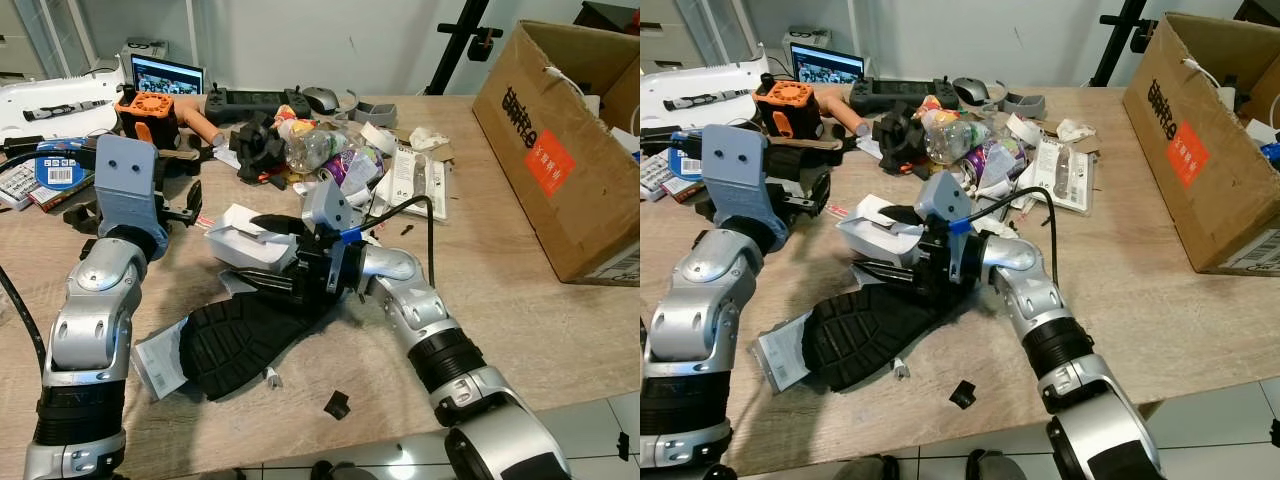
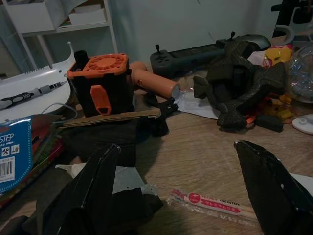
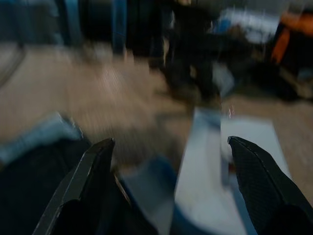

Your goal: Picking trash to rubbish bin

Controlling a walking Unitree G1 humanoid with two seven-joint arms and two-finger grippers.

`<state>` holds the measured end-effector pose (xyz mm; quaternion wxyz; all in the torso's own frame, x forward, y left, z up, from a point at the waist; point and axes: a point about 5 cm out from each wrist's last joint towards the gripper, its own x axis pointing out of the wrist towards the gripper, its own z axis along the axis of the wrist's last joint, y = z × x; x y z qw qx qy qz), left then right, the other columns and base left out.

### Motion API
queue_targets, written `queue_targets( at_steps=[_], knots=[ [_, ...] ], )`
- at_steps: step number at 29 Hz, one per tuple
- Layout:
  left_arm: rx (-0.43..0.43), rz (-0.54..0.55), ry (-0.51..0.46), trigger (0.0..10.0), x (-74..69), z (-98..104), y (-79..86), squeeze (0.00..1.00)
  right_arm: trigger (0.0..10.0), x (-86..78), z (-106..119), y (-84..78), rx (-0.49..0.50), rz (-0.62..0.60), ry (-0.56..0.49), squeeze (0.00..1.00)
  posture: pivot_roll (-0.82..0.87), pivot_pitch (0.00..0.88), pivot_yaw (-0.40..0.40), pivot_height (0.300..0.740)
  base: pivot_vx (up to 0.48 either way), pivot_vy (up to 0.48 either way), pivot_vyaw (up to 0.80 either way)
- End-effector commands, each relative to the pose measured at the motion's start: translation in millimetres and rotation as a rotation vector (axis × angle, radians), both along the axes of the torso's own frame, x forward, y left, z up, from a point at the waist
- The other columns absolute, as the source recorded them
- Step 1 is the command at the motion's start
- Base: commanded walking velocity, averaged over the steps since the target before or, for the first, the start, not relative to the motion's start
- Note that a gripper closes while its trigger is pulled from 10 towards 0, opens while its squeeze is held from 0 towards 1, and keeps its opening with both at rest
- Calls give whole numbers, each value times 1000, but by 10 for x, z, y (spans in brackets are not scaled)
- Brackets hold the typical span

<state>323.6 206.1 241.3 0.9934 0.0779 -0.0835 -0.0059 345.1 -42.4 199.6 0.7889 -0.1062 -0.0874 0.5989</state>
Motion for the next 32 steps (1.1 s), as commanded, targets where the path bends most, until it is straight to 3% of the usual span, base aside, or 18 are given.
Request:
queue_targets(
  at_steps=[1, 3, 10, 11, 12, 14, 24, 32],
  knots=[
    [-5, -3, 4, 10000, 4, -27, -7, 0, 10000, 39, -123, -58, -68, -58, 23, 0, 58, 247, -89, 740, 0, 0, 0],
    [-4, -8, 4, 10000, 4, -34, -15, 0, 10000, 90, -192, -110, -114, -125, 44, 0, 55, 248, -91, 740, 0, 0, 0],
    [-3, -15, 8, 10000, 12, -50, -36, 0, 10000, 125, -318, -198, -141, -184, 137, 0, 56, 242, -92, 740, 0, 0, 0],
    [-1, -18, 8, 10000, 19, -49, -43, 0, 6863, 130, -334, -212, -132, -193, 159, 0, 56, 246, -92, 740, 0, 0, 0],
    [-1, -18, 8, 10000, 19, -49, -43, 0, 6863, 130, -334, -212, -132, -193, 159, 0, 56, 246, -92, 740, 0, 0, 0],
    [0, -20, 5, 10000, 24, -46, -50, 0, 0, 131, -344, -233, -113, -205, 187, 0, 53, 233, -86, 740, 0, 0, 0],
    [1, -20, -10, 10000, 38, -34, -63, 0, 0, 195, -307, -315, -30, -288, 203, 0, 53, 242, -85, 740, 0, 0, 0],
    [6, -16, -17, 10000, 58, -20, -44, 0, 0, 206, -180, -328, 0, -284, 160, 0, 53, 245, -81, 740, 0, 0, 0]
  ],
)
